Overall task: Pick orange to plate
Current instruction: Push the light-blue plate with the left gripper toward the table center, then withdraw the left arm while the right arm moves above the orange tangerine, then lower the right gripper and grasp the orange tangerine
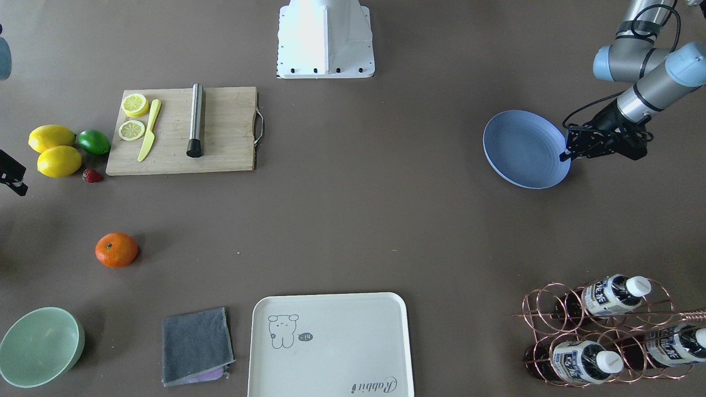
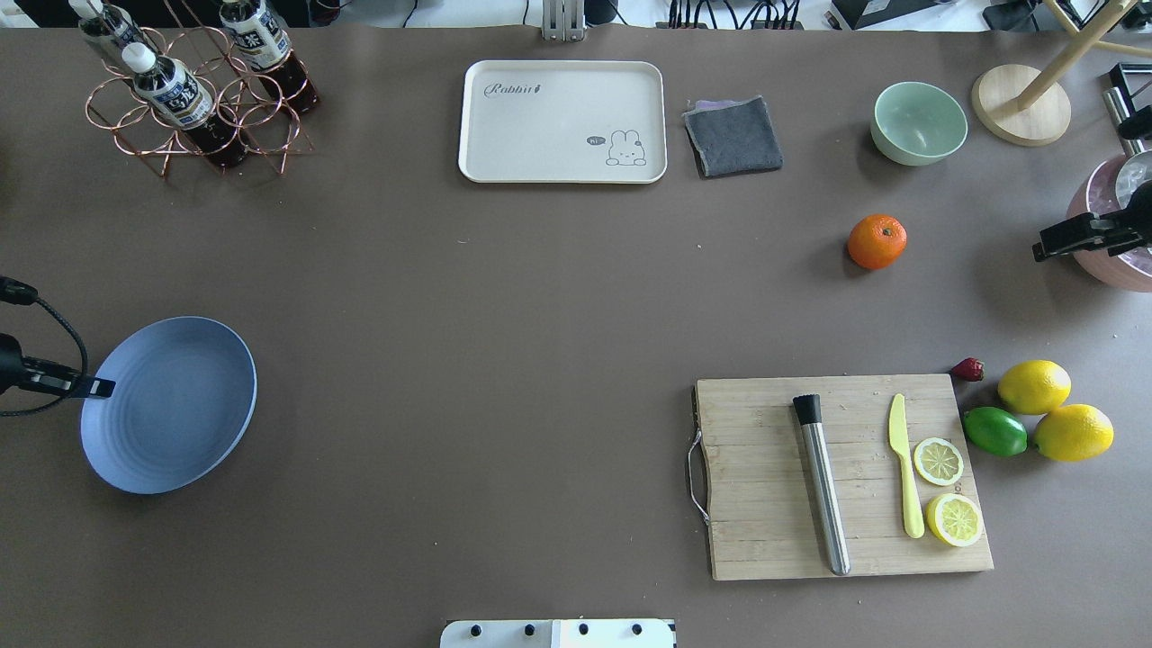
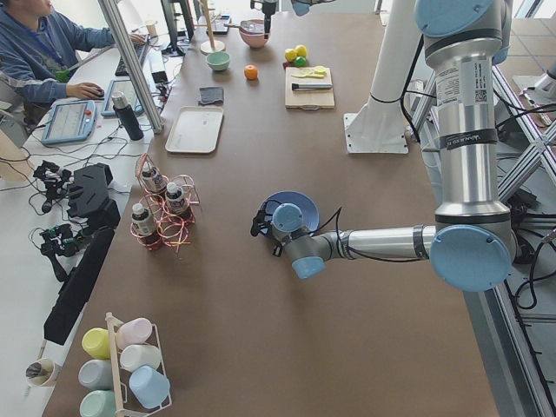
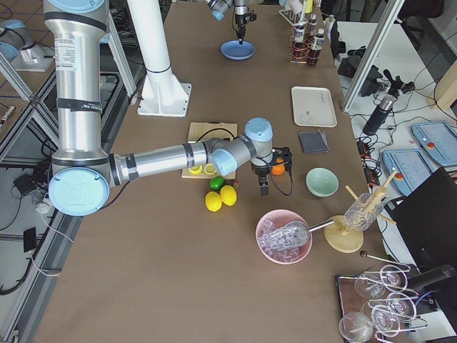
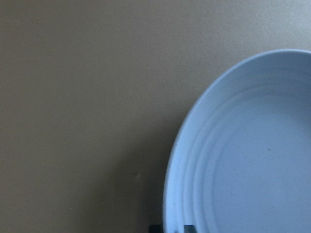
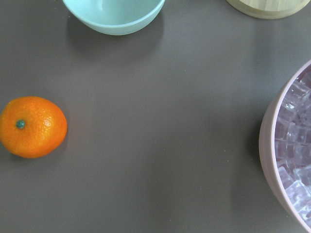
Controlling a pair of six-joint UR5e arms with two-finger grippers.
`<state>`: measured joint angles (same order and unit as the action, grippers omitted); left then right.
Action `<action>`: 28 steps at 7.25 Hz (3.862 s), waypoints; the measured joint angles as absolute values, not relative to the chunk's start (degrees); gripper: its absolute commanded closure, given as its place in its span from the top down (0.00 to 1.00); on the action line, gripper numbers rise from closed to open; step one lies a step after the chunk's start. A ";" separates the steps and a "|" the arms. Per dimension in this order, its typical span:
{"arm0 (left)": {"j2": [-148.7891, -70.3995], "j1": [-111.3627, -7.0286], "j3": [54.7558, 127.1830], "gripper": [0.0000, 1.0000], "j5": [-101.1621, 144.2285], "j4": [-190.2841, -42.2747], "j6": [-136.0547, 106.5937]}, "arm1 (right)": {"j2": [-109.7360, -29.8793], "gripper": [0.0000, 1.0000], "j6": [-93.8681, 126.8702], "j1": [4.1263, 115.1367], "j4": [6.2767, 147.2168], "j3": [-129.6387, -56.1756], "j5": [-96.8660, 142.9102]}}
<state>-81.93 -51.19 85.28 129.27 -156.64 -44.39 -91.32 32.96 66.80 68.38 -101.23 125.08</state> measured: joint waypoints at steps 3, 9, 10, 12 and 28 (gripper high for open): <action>-84.45 -53.68 88.74 0.00 135.89 -156.29 -50.17 | -91.33 1.00 32.96 66.80 68.38 -101.25 125.09; -111.00 -40.16 90.02 0.00 122.41 -138.64 -71.60 | -91.56 1.00 33.04 66.80 68.38 -101.25 125.22; -114.28 -37.15 89.71 0.00 118.63 -134.79 -71.85 | -91.57 1.00 33.05 66.80 68.38 -101.24 125.23; -119.16 -33.94 87.06 0.00 113.92 -131.43 -72.82 | -91.58 1.00 33.05 66.80 68.38 -101.15 125.24; -95.57 -71.50 97.86 0.98 141.58 -117.37 -28.27 | -68.04 1.00 44.79 55.18 68.86 -79.41 120.83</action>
<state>-95.57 -71.50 97.86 141.58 -117.37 -28.27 -68.04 44.79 55.18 68.86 -79.41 120.83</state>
